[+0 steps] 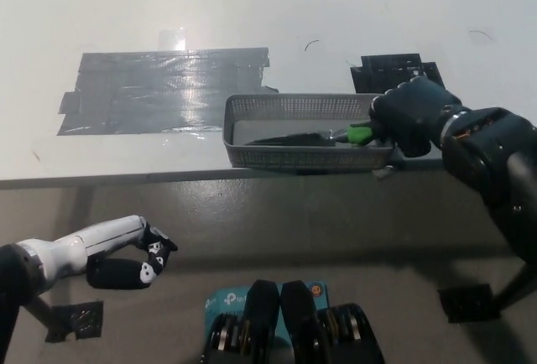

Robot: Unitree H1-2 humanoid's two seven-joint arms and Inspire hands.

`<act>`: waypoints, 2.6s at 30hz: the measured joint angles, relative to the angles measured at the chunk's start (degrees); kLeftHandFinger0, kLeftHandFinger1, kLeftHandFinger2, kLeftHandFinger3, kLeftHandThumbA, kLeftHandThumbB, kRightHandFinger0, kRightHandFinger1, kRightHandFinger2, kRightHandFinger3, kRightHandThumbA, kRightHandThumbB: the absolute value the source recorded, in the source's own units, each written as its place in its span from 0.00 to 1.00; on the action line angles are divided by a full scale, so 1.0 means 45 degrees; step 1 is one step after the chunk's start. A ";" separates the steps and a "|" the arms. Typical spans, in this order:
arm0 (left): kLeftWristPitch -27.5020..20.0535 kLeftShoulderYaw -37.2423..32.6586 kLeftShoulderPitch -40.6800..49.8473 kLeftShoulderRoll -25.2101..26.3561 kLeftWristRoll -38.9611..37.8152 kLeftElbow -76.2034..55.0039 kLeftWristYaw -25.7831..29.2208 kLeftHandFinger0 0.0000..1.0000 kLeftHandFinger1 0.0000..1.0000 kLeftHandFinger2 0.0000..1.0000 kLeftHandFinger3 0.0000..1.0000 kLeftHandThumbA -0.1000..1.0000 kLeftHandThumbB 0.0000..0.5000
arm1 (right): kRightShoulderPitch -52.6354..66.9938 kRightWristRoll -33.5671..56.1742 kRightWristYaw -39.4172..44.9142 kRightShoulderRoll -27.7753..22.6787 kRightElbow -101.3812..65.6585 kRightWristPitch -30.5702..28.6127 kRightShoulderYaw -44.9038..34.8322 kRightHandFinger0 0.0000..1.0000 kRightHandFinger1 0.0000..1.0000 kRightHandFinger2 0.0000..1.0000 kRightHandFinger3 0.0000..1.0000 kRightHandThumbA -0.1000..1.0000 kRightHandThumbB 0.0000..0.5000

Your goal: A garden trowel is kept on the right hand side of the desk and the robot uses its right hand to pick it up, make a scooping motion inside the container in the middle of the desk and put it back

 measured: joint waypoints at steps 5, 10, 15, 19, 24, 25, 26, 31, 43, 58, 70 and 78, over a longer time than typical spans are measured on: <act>0.0000 -0.0031 0.0025 0.0001 -0.0077 0.0001 0.0023 0.96 0.77 0.83 1.00 1.00 0.95 | 0.0376 0.0138 -0.0639 0.0206 -0.0012 0.0553 -0.0794 0.00 0.21 0.55 0.05 0.00 0.00; -0.0002 -0.0031 0.0091 -0.0006 -0.0081 0.0002 0.0024 0.97 0.79 0.84 1.00 1.00 0.99 | 0.0722 0.0253 -0.1607 0.0348 0.0039 0.0635 -0.1165 0.00 0.21 0.56 0.06 0.00 0.01; -0.0002 -0.0027 0.0333 -0.0006 -0.0082 0.0003 0.0026 1.00 0.81 0.84 1.00 1.00 0.98 | 0.0739 0.0355 -0.2481 0.0343 0.0219 0.0503 -0.1339 0.00 0.15 0.51 0.47 0.00 0.02; -0.0002 -0.0022 0.0588 -0.0009 -0.0081 0.0002 0.0027 1.00 0.82 0.86 1.00 1.00 0.99 | 0.0724 0.0542 -0.3197 0.0342 0.0209 0.0489 -0.1749 0.00 0.02 0.37 0.11 0.00 0.09; 0.0000 -0.0025 0.0723 -0.0008 -0.0078 0.0003 0.0071 1.00 0.82 0.86 1.00 1.00 0.94 | 0.0289 0.0795 -0.3969 0.0334 0.0150 0.0512 -0.2490 0.00 0.18 0.57 0.33 0.00 0.32; 0.0000 -0.0027 0.0721 -0.0008 -0.0078 0.0002 0.0084 1.00 0.81 0.86 1.00 1.00 0.95 | 0.0122 0.0852 -0.4110 0.0327 0.0093 0.0526 -0.2632 0.00 0.17 0.56 0.34 0.00 0.35; 0.0000 -0.0027 0.0721 -0.0008 -0.0076 0.0002 0.0092 1.00 0.81 0.85 1.00 1.00 0.94 | -0.0048 0.0901 -0.4265 0.0314 0.0029 0.0537 -0.2742 0.00 0.17 0.56 0.37 0.00 0.35; 0.0000 -0.0023 0.0766 -0.0008 -0.0088 0.0003 0.0149 1.00 0.83 0.86 1.00 1.00 0.96 | -0.0853 0.1263 -0.4786 0.0198 -0.0043 0.0479 -0.3062 0.00 0.22 0.59 0.47 0.00 0.33; 0.0000 0.0225 0.1037 -0.0071 -0.0202 -0.0014 0.0246 1.00 0.85 0.88 1.00 1.00 0.96 | -0.1589 0.1588 -0.6171 -0.1261 0.3355 -0.0056 -0.2788 0.00 0.00 0.18 0.36 0.00 0.00; 0.0000 0.0535 0.1338 -0.0189 -0.0291 -0.0399 0.0394 1.00 0.84 0.89 1.00 1.00 0.80 | -0.1306 0.1384 -0.7132 -0.1256 0.7158 0.0597 -0.0868 0.04 0.28 0.66 0.38 0.00 0.00; 0.0000 0.0717 0.1378 -0.0216 -0.0147 -0.0770 0.0381 1.00 0.88 0.91 1.00 1.00 0.75 | -0.1063 0.1416 -0.8240 -0.0267 0.8169 0.0868 0.0282 0.10 0.47 0.84 1.00 0.03 0.19; -0.0002 0.0788 0.1411 -0.0259 -0.0059 -0.0811 0.0343 1.00 0.86 0.89 1.00 1.00 0.72 | -0.0965 0.1171 -0.6012 -0.0459 0.6403 0.1837 0.1525 1.00 1.00 1.00 1.00 0.66 1.00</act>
